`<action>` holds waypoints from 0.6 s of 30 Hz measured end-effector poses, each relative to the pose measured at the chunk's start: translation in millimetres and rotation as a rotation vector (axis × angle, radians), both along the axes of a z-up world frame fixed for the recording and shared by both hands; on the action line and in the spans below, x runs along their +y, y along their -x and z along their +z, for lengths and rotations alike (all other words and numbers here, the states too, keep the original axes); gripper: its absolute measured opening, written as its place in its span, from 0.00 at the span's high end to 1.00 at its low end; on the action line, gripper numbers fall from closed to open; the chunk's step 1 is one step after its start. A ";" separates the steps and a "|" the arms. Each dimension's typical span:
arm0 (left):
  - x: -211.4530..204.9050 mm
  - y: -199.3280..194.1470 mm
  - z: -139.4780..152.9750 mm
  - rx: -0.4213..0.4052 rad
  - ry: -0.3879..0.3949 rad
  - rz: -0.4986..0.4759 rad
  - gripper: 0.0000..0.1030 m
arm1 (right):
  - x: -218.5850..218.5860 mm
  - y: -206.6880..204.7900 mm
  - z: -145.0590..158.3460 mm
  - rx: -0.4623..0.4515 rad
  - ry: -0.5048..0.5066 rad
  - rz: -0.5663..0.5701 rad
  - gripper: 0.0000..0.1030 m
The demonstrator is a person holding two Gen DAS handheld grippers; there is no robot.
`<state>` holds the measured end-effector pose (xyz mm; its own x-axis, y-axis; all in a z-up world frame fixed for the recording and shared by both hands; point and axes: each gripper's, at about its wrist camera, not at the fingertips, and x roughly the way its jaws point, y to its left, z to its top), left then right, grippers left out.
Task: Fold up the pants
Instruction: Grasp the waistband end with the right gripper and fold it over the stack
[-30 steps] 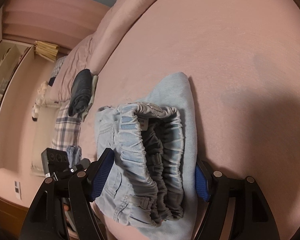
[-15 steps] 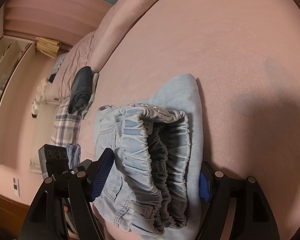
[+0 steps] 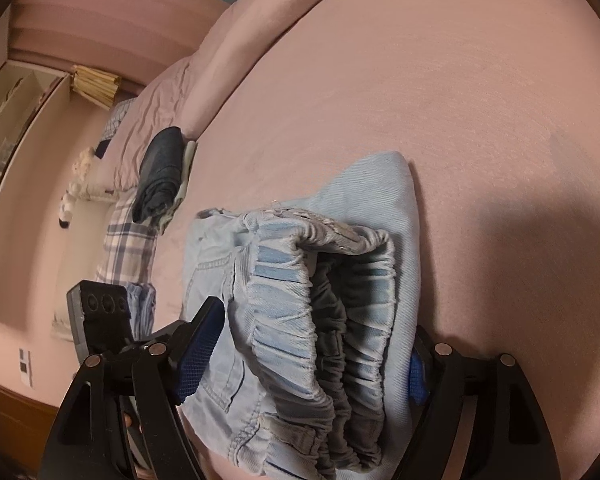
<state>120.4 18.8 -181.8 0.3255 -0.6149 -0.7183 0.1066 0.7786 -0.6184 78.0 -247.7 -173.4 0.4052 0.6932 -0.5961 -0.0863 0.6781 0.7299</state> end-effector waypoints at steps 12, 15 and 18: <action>-9.4 3.1 3.8 -0.019 -0.088 0.015 0.28 | 13.2 7.9 5.0 -0.021 0.112 0.003 0.23; -11.4 4.1 5.2 -0.026 -0.101 0.015 0.29 | 16.8 8.9 7.6 -0.027 0.149 0.000 0.23; -14.1 5.3 7.7 -0.042 -0.118 0.013 0.32 | 19.5 11.4 11.0 -0.037 0.181 -0.005 0.23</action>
<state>115.1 4.6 -174.1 0.3638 -0.5224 -0.7712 0.1201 0.8473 -0.5173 66.6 -228.1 -162.4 0.4322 0.5737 -0.6957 -0.1075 0.7988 0.5920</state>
